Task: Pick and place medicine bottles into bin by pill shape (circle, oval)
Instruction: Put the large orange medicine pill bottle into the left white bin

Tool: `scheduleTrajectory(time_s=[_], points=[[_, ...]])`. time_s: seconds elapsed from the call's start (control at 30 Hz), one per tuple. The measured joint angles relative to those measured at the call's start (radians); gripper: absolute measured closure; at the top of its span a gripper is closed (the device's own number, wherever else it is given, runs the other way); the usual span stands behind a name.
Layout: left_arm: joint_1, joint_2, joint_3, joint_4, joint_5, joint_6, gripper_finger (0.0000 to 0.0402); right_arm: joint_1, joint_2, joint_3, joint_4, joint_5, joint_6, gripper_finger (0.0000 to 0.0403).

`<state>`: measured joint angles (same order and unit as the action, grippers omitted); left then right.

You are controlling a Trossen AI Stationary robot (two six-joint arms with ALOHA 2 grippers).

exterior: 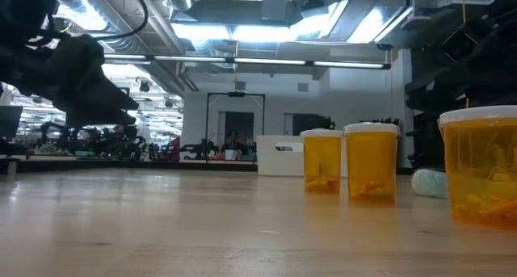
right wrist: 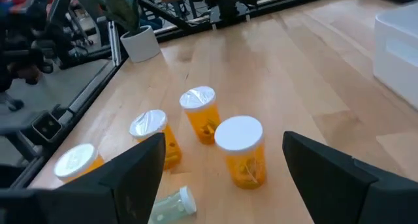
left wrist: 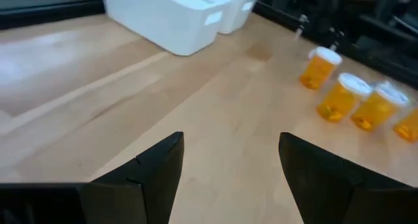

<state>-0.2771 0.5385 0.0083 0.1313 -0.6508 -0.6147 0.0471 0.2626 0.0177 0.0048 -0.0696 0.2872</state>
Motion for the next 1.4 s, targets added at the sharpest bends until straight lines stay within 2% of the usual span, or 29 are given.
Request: scheduleTrajectory(time_s=[0.1,0.27,0.53,0.63,0.8,1.07,1.2,1.3,1.4], points=[[0.0,0.018,0.019,0.058,0.011,-0.027,0.0158,0.0,0.0,0.0,0.0,0.0,0.022,0.0092],[0.0,0.143,0.221,-0.017,0.089,0.071,0.0168,0.0,0.0,0.0,0.0,0.0,0.02,0.0092],[-0.001,0.565,0.618,-0.049,0.175,0.45,0.0181,0.0,0.0,0.0,-0.008,0.035,0.021,0.0092],[-0.002,0.712,0.725,-0.08,0.188,0.516,0.0181,0.0,0.002,0.0,-0.008,0.034,0.021,0.0092],[-0.005,0.898,0.854,-0.072,0.189,0.513,0.0182,0.0,0.002,0.0,-0.008,0.034,0.019,0.0092],[-0.014,1.109,0.968,-0.065,0.19,0.511,0.0182,0.0,0.002,0.0,-0.007,0.034,-0.027,0.0092],[-0.006,1.198,1.008,-0.047,0.192,0.417,0.0181,0.0,0.002,0.0,-0.007,0.034,-0.033,0.0092],[0.013,1.248,1.033,-0.046,0.245,0.34,0.0173,0.0,0.002,0.0,-0.007,0.034,-0.034,0.0092],[0.033,1.289,1.049,-0.048,0.323,0.331,0.015,0.0,0.002,0.0,-0.007,0.034,-0.034,0.0092]])
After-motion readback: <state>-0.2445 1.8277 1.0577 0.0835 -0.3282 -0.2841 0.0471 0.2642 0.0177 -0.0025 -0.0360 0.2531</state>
